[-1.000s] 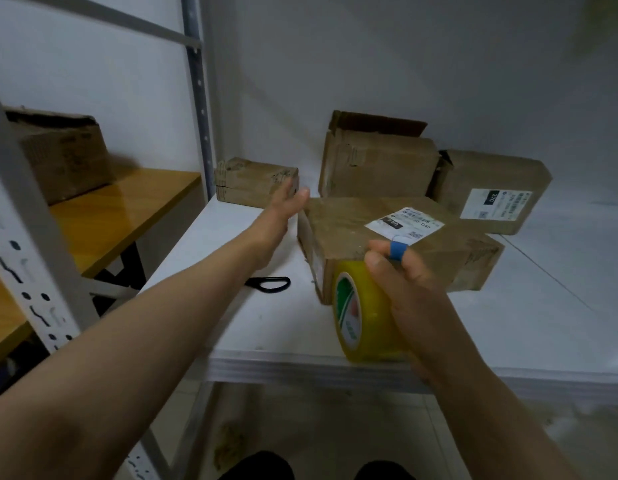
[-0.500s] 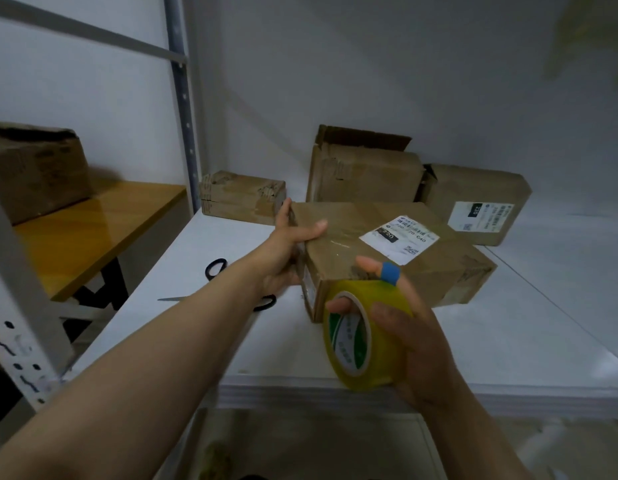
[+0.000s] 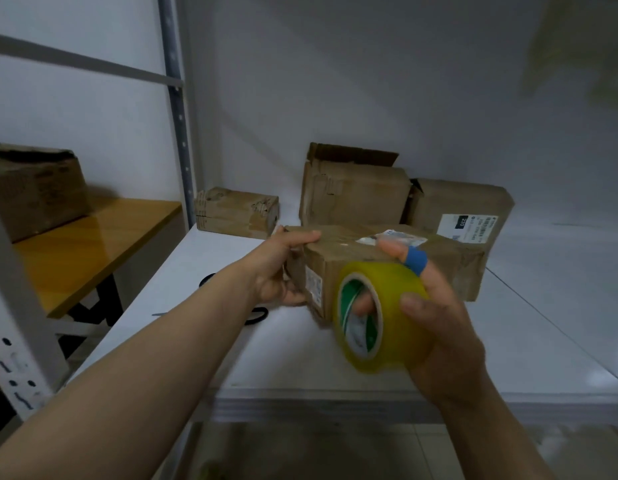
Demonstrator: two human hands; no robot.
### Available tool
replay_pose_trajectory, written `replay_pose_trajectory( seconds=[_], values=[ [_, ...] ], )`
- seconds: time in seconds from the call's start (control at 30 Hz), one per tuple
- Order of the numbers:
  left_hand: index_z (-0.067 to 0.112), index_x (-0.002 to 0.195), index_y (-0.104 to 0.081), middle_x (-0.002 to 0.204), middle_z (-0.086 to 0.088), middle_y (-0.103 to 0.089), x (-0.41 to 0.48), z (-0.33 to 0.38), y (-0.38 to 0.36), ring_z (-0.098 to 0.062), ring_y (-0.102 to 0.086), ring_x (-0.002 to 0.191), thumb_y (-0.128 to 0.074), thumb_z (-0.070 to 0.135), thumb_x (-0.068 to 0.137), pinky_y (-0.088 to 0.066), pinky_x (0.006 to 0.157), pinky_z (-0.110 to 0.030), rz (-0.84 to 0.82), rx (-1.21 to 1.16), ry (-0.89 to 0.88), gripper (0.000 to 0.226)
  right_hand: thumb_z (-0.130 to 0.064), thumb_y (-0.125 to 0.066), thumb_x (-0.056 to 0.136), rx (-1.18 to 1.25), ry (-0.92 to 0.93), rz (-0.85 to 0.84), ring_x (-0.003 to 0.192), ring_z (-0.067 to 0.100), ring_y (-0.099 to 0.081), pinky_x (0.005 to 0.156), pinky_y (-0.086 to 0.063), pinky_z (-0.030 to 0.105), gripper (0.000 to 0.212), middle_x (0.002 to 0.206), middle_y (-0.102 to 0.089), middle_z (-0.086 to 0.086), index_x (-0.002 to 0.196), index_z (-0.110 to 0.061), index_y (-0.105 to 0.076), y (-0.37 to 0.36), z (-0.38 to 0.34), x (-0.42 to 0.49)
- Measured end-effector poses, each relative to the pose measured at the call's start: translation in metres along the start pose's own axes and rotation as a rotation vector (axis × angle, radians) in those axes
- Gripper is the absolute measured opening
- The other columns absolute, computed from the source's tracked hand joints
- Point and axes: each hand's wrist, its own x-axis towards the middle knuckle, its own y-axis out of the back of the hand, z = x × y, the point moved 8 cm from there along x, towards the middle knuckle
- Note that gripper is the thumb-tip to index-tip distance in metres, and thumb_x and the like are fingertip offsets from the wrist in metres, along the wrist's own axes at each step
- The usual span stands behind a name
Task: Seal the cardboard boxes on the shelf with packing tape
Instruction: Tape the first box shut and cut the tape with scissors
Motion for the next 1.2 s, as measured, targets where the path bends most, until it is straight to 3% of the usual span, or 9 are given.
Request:
replay_pose_trajectory(
  seconds=[0.07, 0.2, 0.3, 0.43, 0.63, 0.77, 0.93, 1.03, 1.2],
  values=[
    [0.017, 0.102, -0.063, 0.093, -0.009, -0.061, -0.002, 0.01, -0.002, -0.026, -0.061, 0.083, -0.069, 0.042, 0.087, -0.055, 0.089, -0.046, 0.03, 0.032, 0.015, 0.029, -0.025, -0.064, 0.073, 0.015, 0.131, -0.044, 0.096, 0.033, -0.068, 0.079, -0.059, 0.043, 0.072, 0.108, -0.068, 0.016, 0.143, -0.019, -0.047, -0.01, -0.032, 0.01],
    [0.021, 0.09, -0.067, 0.069, -0.006, -0.07, -0.008, 0.03, -0.01, -0.022, -0.063, 0.074, -0.065, 0.062, 0.084, -0.057, 0.072, -0.031, 0.046, 0.051, 0.089, 0.041, -0.011, -0.062, 0.085, -0.035, 0.344, -0.141, 0.089, 0.034, -0.065, 0.076, -0.058, 0.045, 0.066, 0.105, -0.063, 0.021, 0.146, -0.021, -0.038, -0.034, -0.091, 0.045],
    [0.019, 0.086, -0.065, 0.078, -0.006, -0.068, -0.002, 0.028, -0.007, -0.026, -0.063, 0.064, -0.069, 0.073, 0.068, -0.051, 0.045, -0.021, 0.067, 0.04, 0.215, 0.057, -0.018, -0.067, 0.09, -0.102, 0.272, -0.056, 0.088, 0.032, -0.066, 0.08, -0.057, 0.049, 0.054, 0.096, -0.068, 0.012, 0.139, -0.027, -0.047, -0.037, -0.094, 0.09],
    [0.017, 0.091, -0.061, 0.078, -0.012, -0.067, 0.007, 0.005, 0.009, -0.03, -0.059, 0.071, -0.07, 0.075, 0.064, -0.046, 0.038, -0.017, 0.154, -0.051, 0.329, 0.064, -0.034, -0.068, 0.086, -0.071, 0.115, 0.118, 0.095, 0.019, -0.07, 0.082, -0.058, 0.04, 0.042, 0.102, -0.071, -0.001, 0.125, -0.019, -0.06, -0.028, -0.065, 0.136],
    [0.022, 0.107, -0.059, 0.115, -0.003, -0.069, 0.021, -0.004, 0.024, -0.025, -0.062, 0.059, -0.061, 0.083, 0.062, -0.036, 0.033, -0.015, 0.127, 0.057, 0.348, 0.075, -0.048, -0.065, 0.089, -0.117, 0.137, 0.177, 0.094, 0.023, -0.068, 0.088, -0.054, 0.047, 0.026, 0.095, -0.07, 0.0, 0.101, -0.025, -0.067, -0.025, -0.046, 0.154],
    [0.019, 0.116, -0.059, 0.109, -0.013, -0.072, 0.026, -0.001, 0.039, -0.022, -0.065, 0.06, -0.034, 0.087, 0.083, -0.038, 0.04, -0.015, 0.18, 0.286, 0.281, 0.08, -0.046, -0.061, 0.091, -0.131, 0.135, 0.205, 0.084, 0.02, -0.068, 0.081, -0.054, 0.045, 0.023, 0.084, -0.069, -0.005, 0.092, -0.024, -0.064, -0.026, -0.044, 0.159],
    [0.024, 0.159, -0.026, 0.161, -0.007, -0.031, 0.02, 0.023, 0.066, -0.031, -0.051, 0.13, -0.004, 0.089, 0.079, -0.046, 0.096, -0.039, 0.351, 0.568, -0.175, 0.106, -0.049, -0.061, 0.092, -0.178, 0.091, 0.226, 0.092, 0.024, -0.071, 0.094, -0.054, 0.054, 0.039, 0.085, -0.068, -0.007, 0.1, -0.011, -0.063, -0.028, -0.042, 0.167],
    [0.038, 0.158, 0.012, 0.169, 0.007, -0.005, 0.007, 0.035, 0.051, -0.018, -0.013, 0.154, -0.028, 0.08, 0.078, -0.015, 0.122, -0.041, 0.162, 0.565, -0.533, 0.099, -0.054, -0.062, 0.085, -0.18, 0.08, 0.242, 0.104, 0.034, -0.069, 0.096, -0.051, 0.058, 0.051, 0.092, -0.069, -0.001, 0.107, -0.008, -0.064, -0.03, -0.041, 0.171],
    [0.071, 0.136, 0.026, 0.167, 0.016, -0.01, 0.024, 0.039, 0.018, -0.01, -0.026, 0.15, -0.08, 0.075, 0.062, -0.032, 0.12, -0.045, 0.0, 0.635, -0.753, 0.129, -0.059, -0.062, 0.084, -0.19, 0.068, 0.229, 0.105, 0.034, -0.069, 0.1, -0.051, 0.059, 0.048, 0.106, -0.073, 0.011, 0.105, -0.017, -0.07, -0.033, -0.038, 0.173]
  ],
)
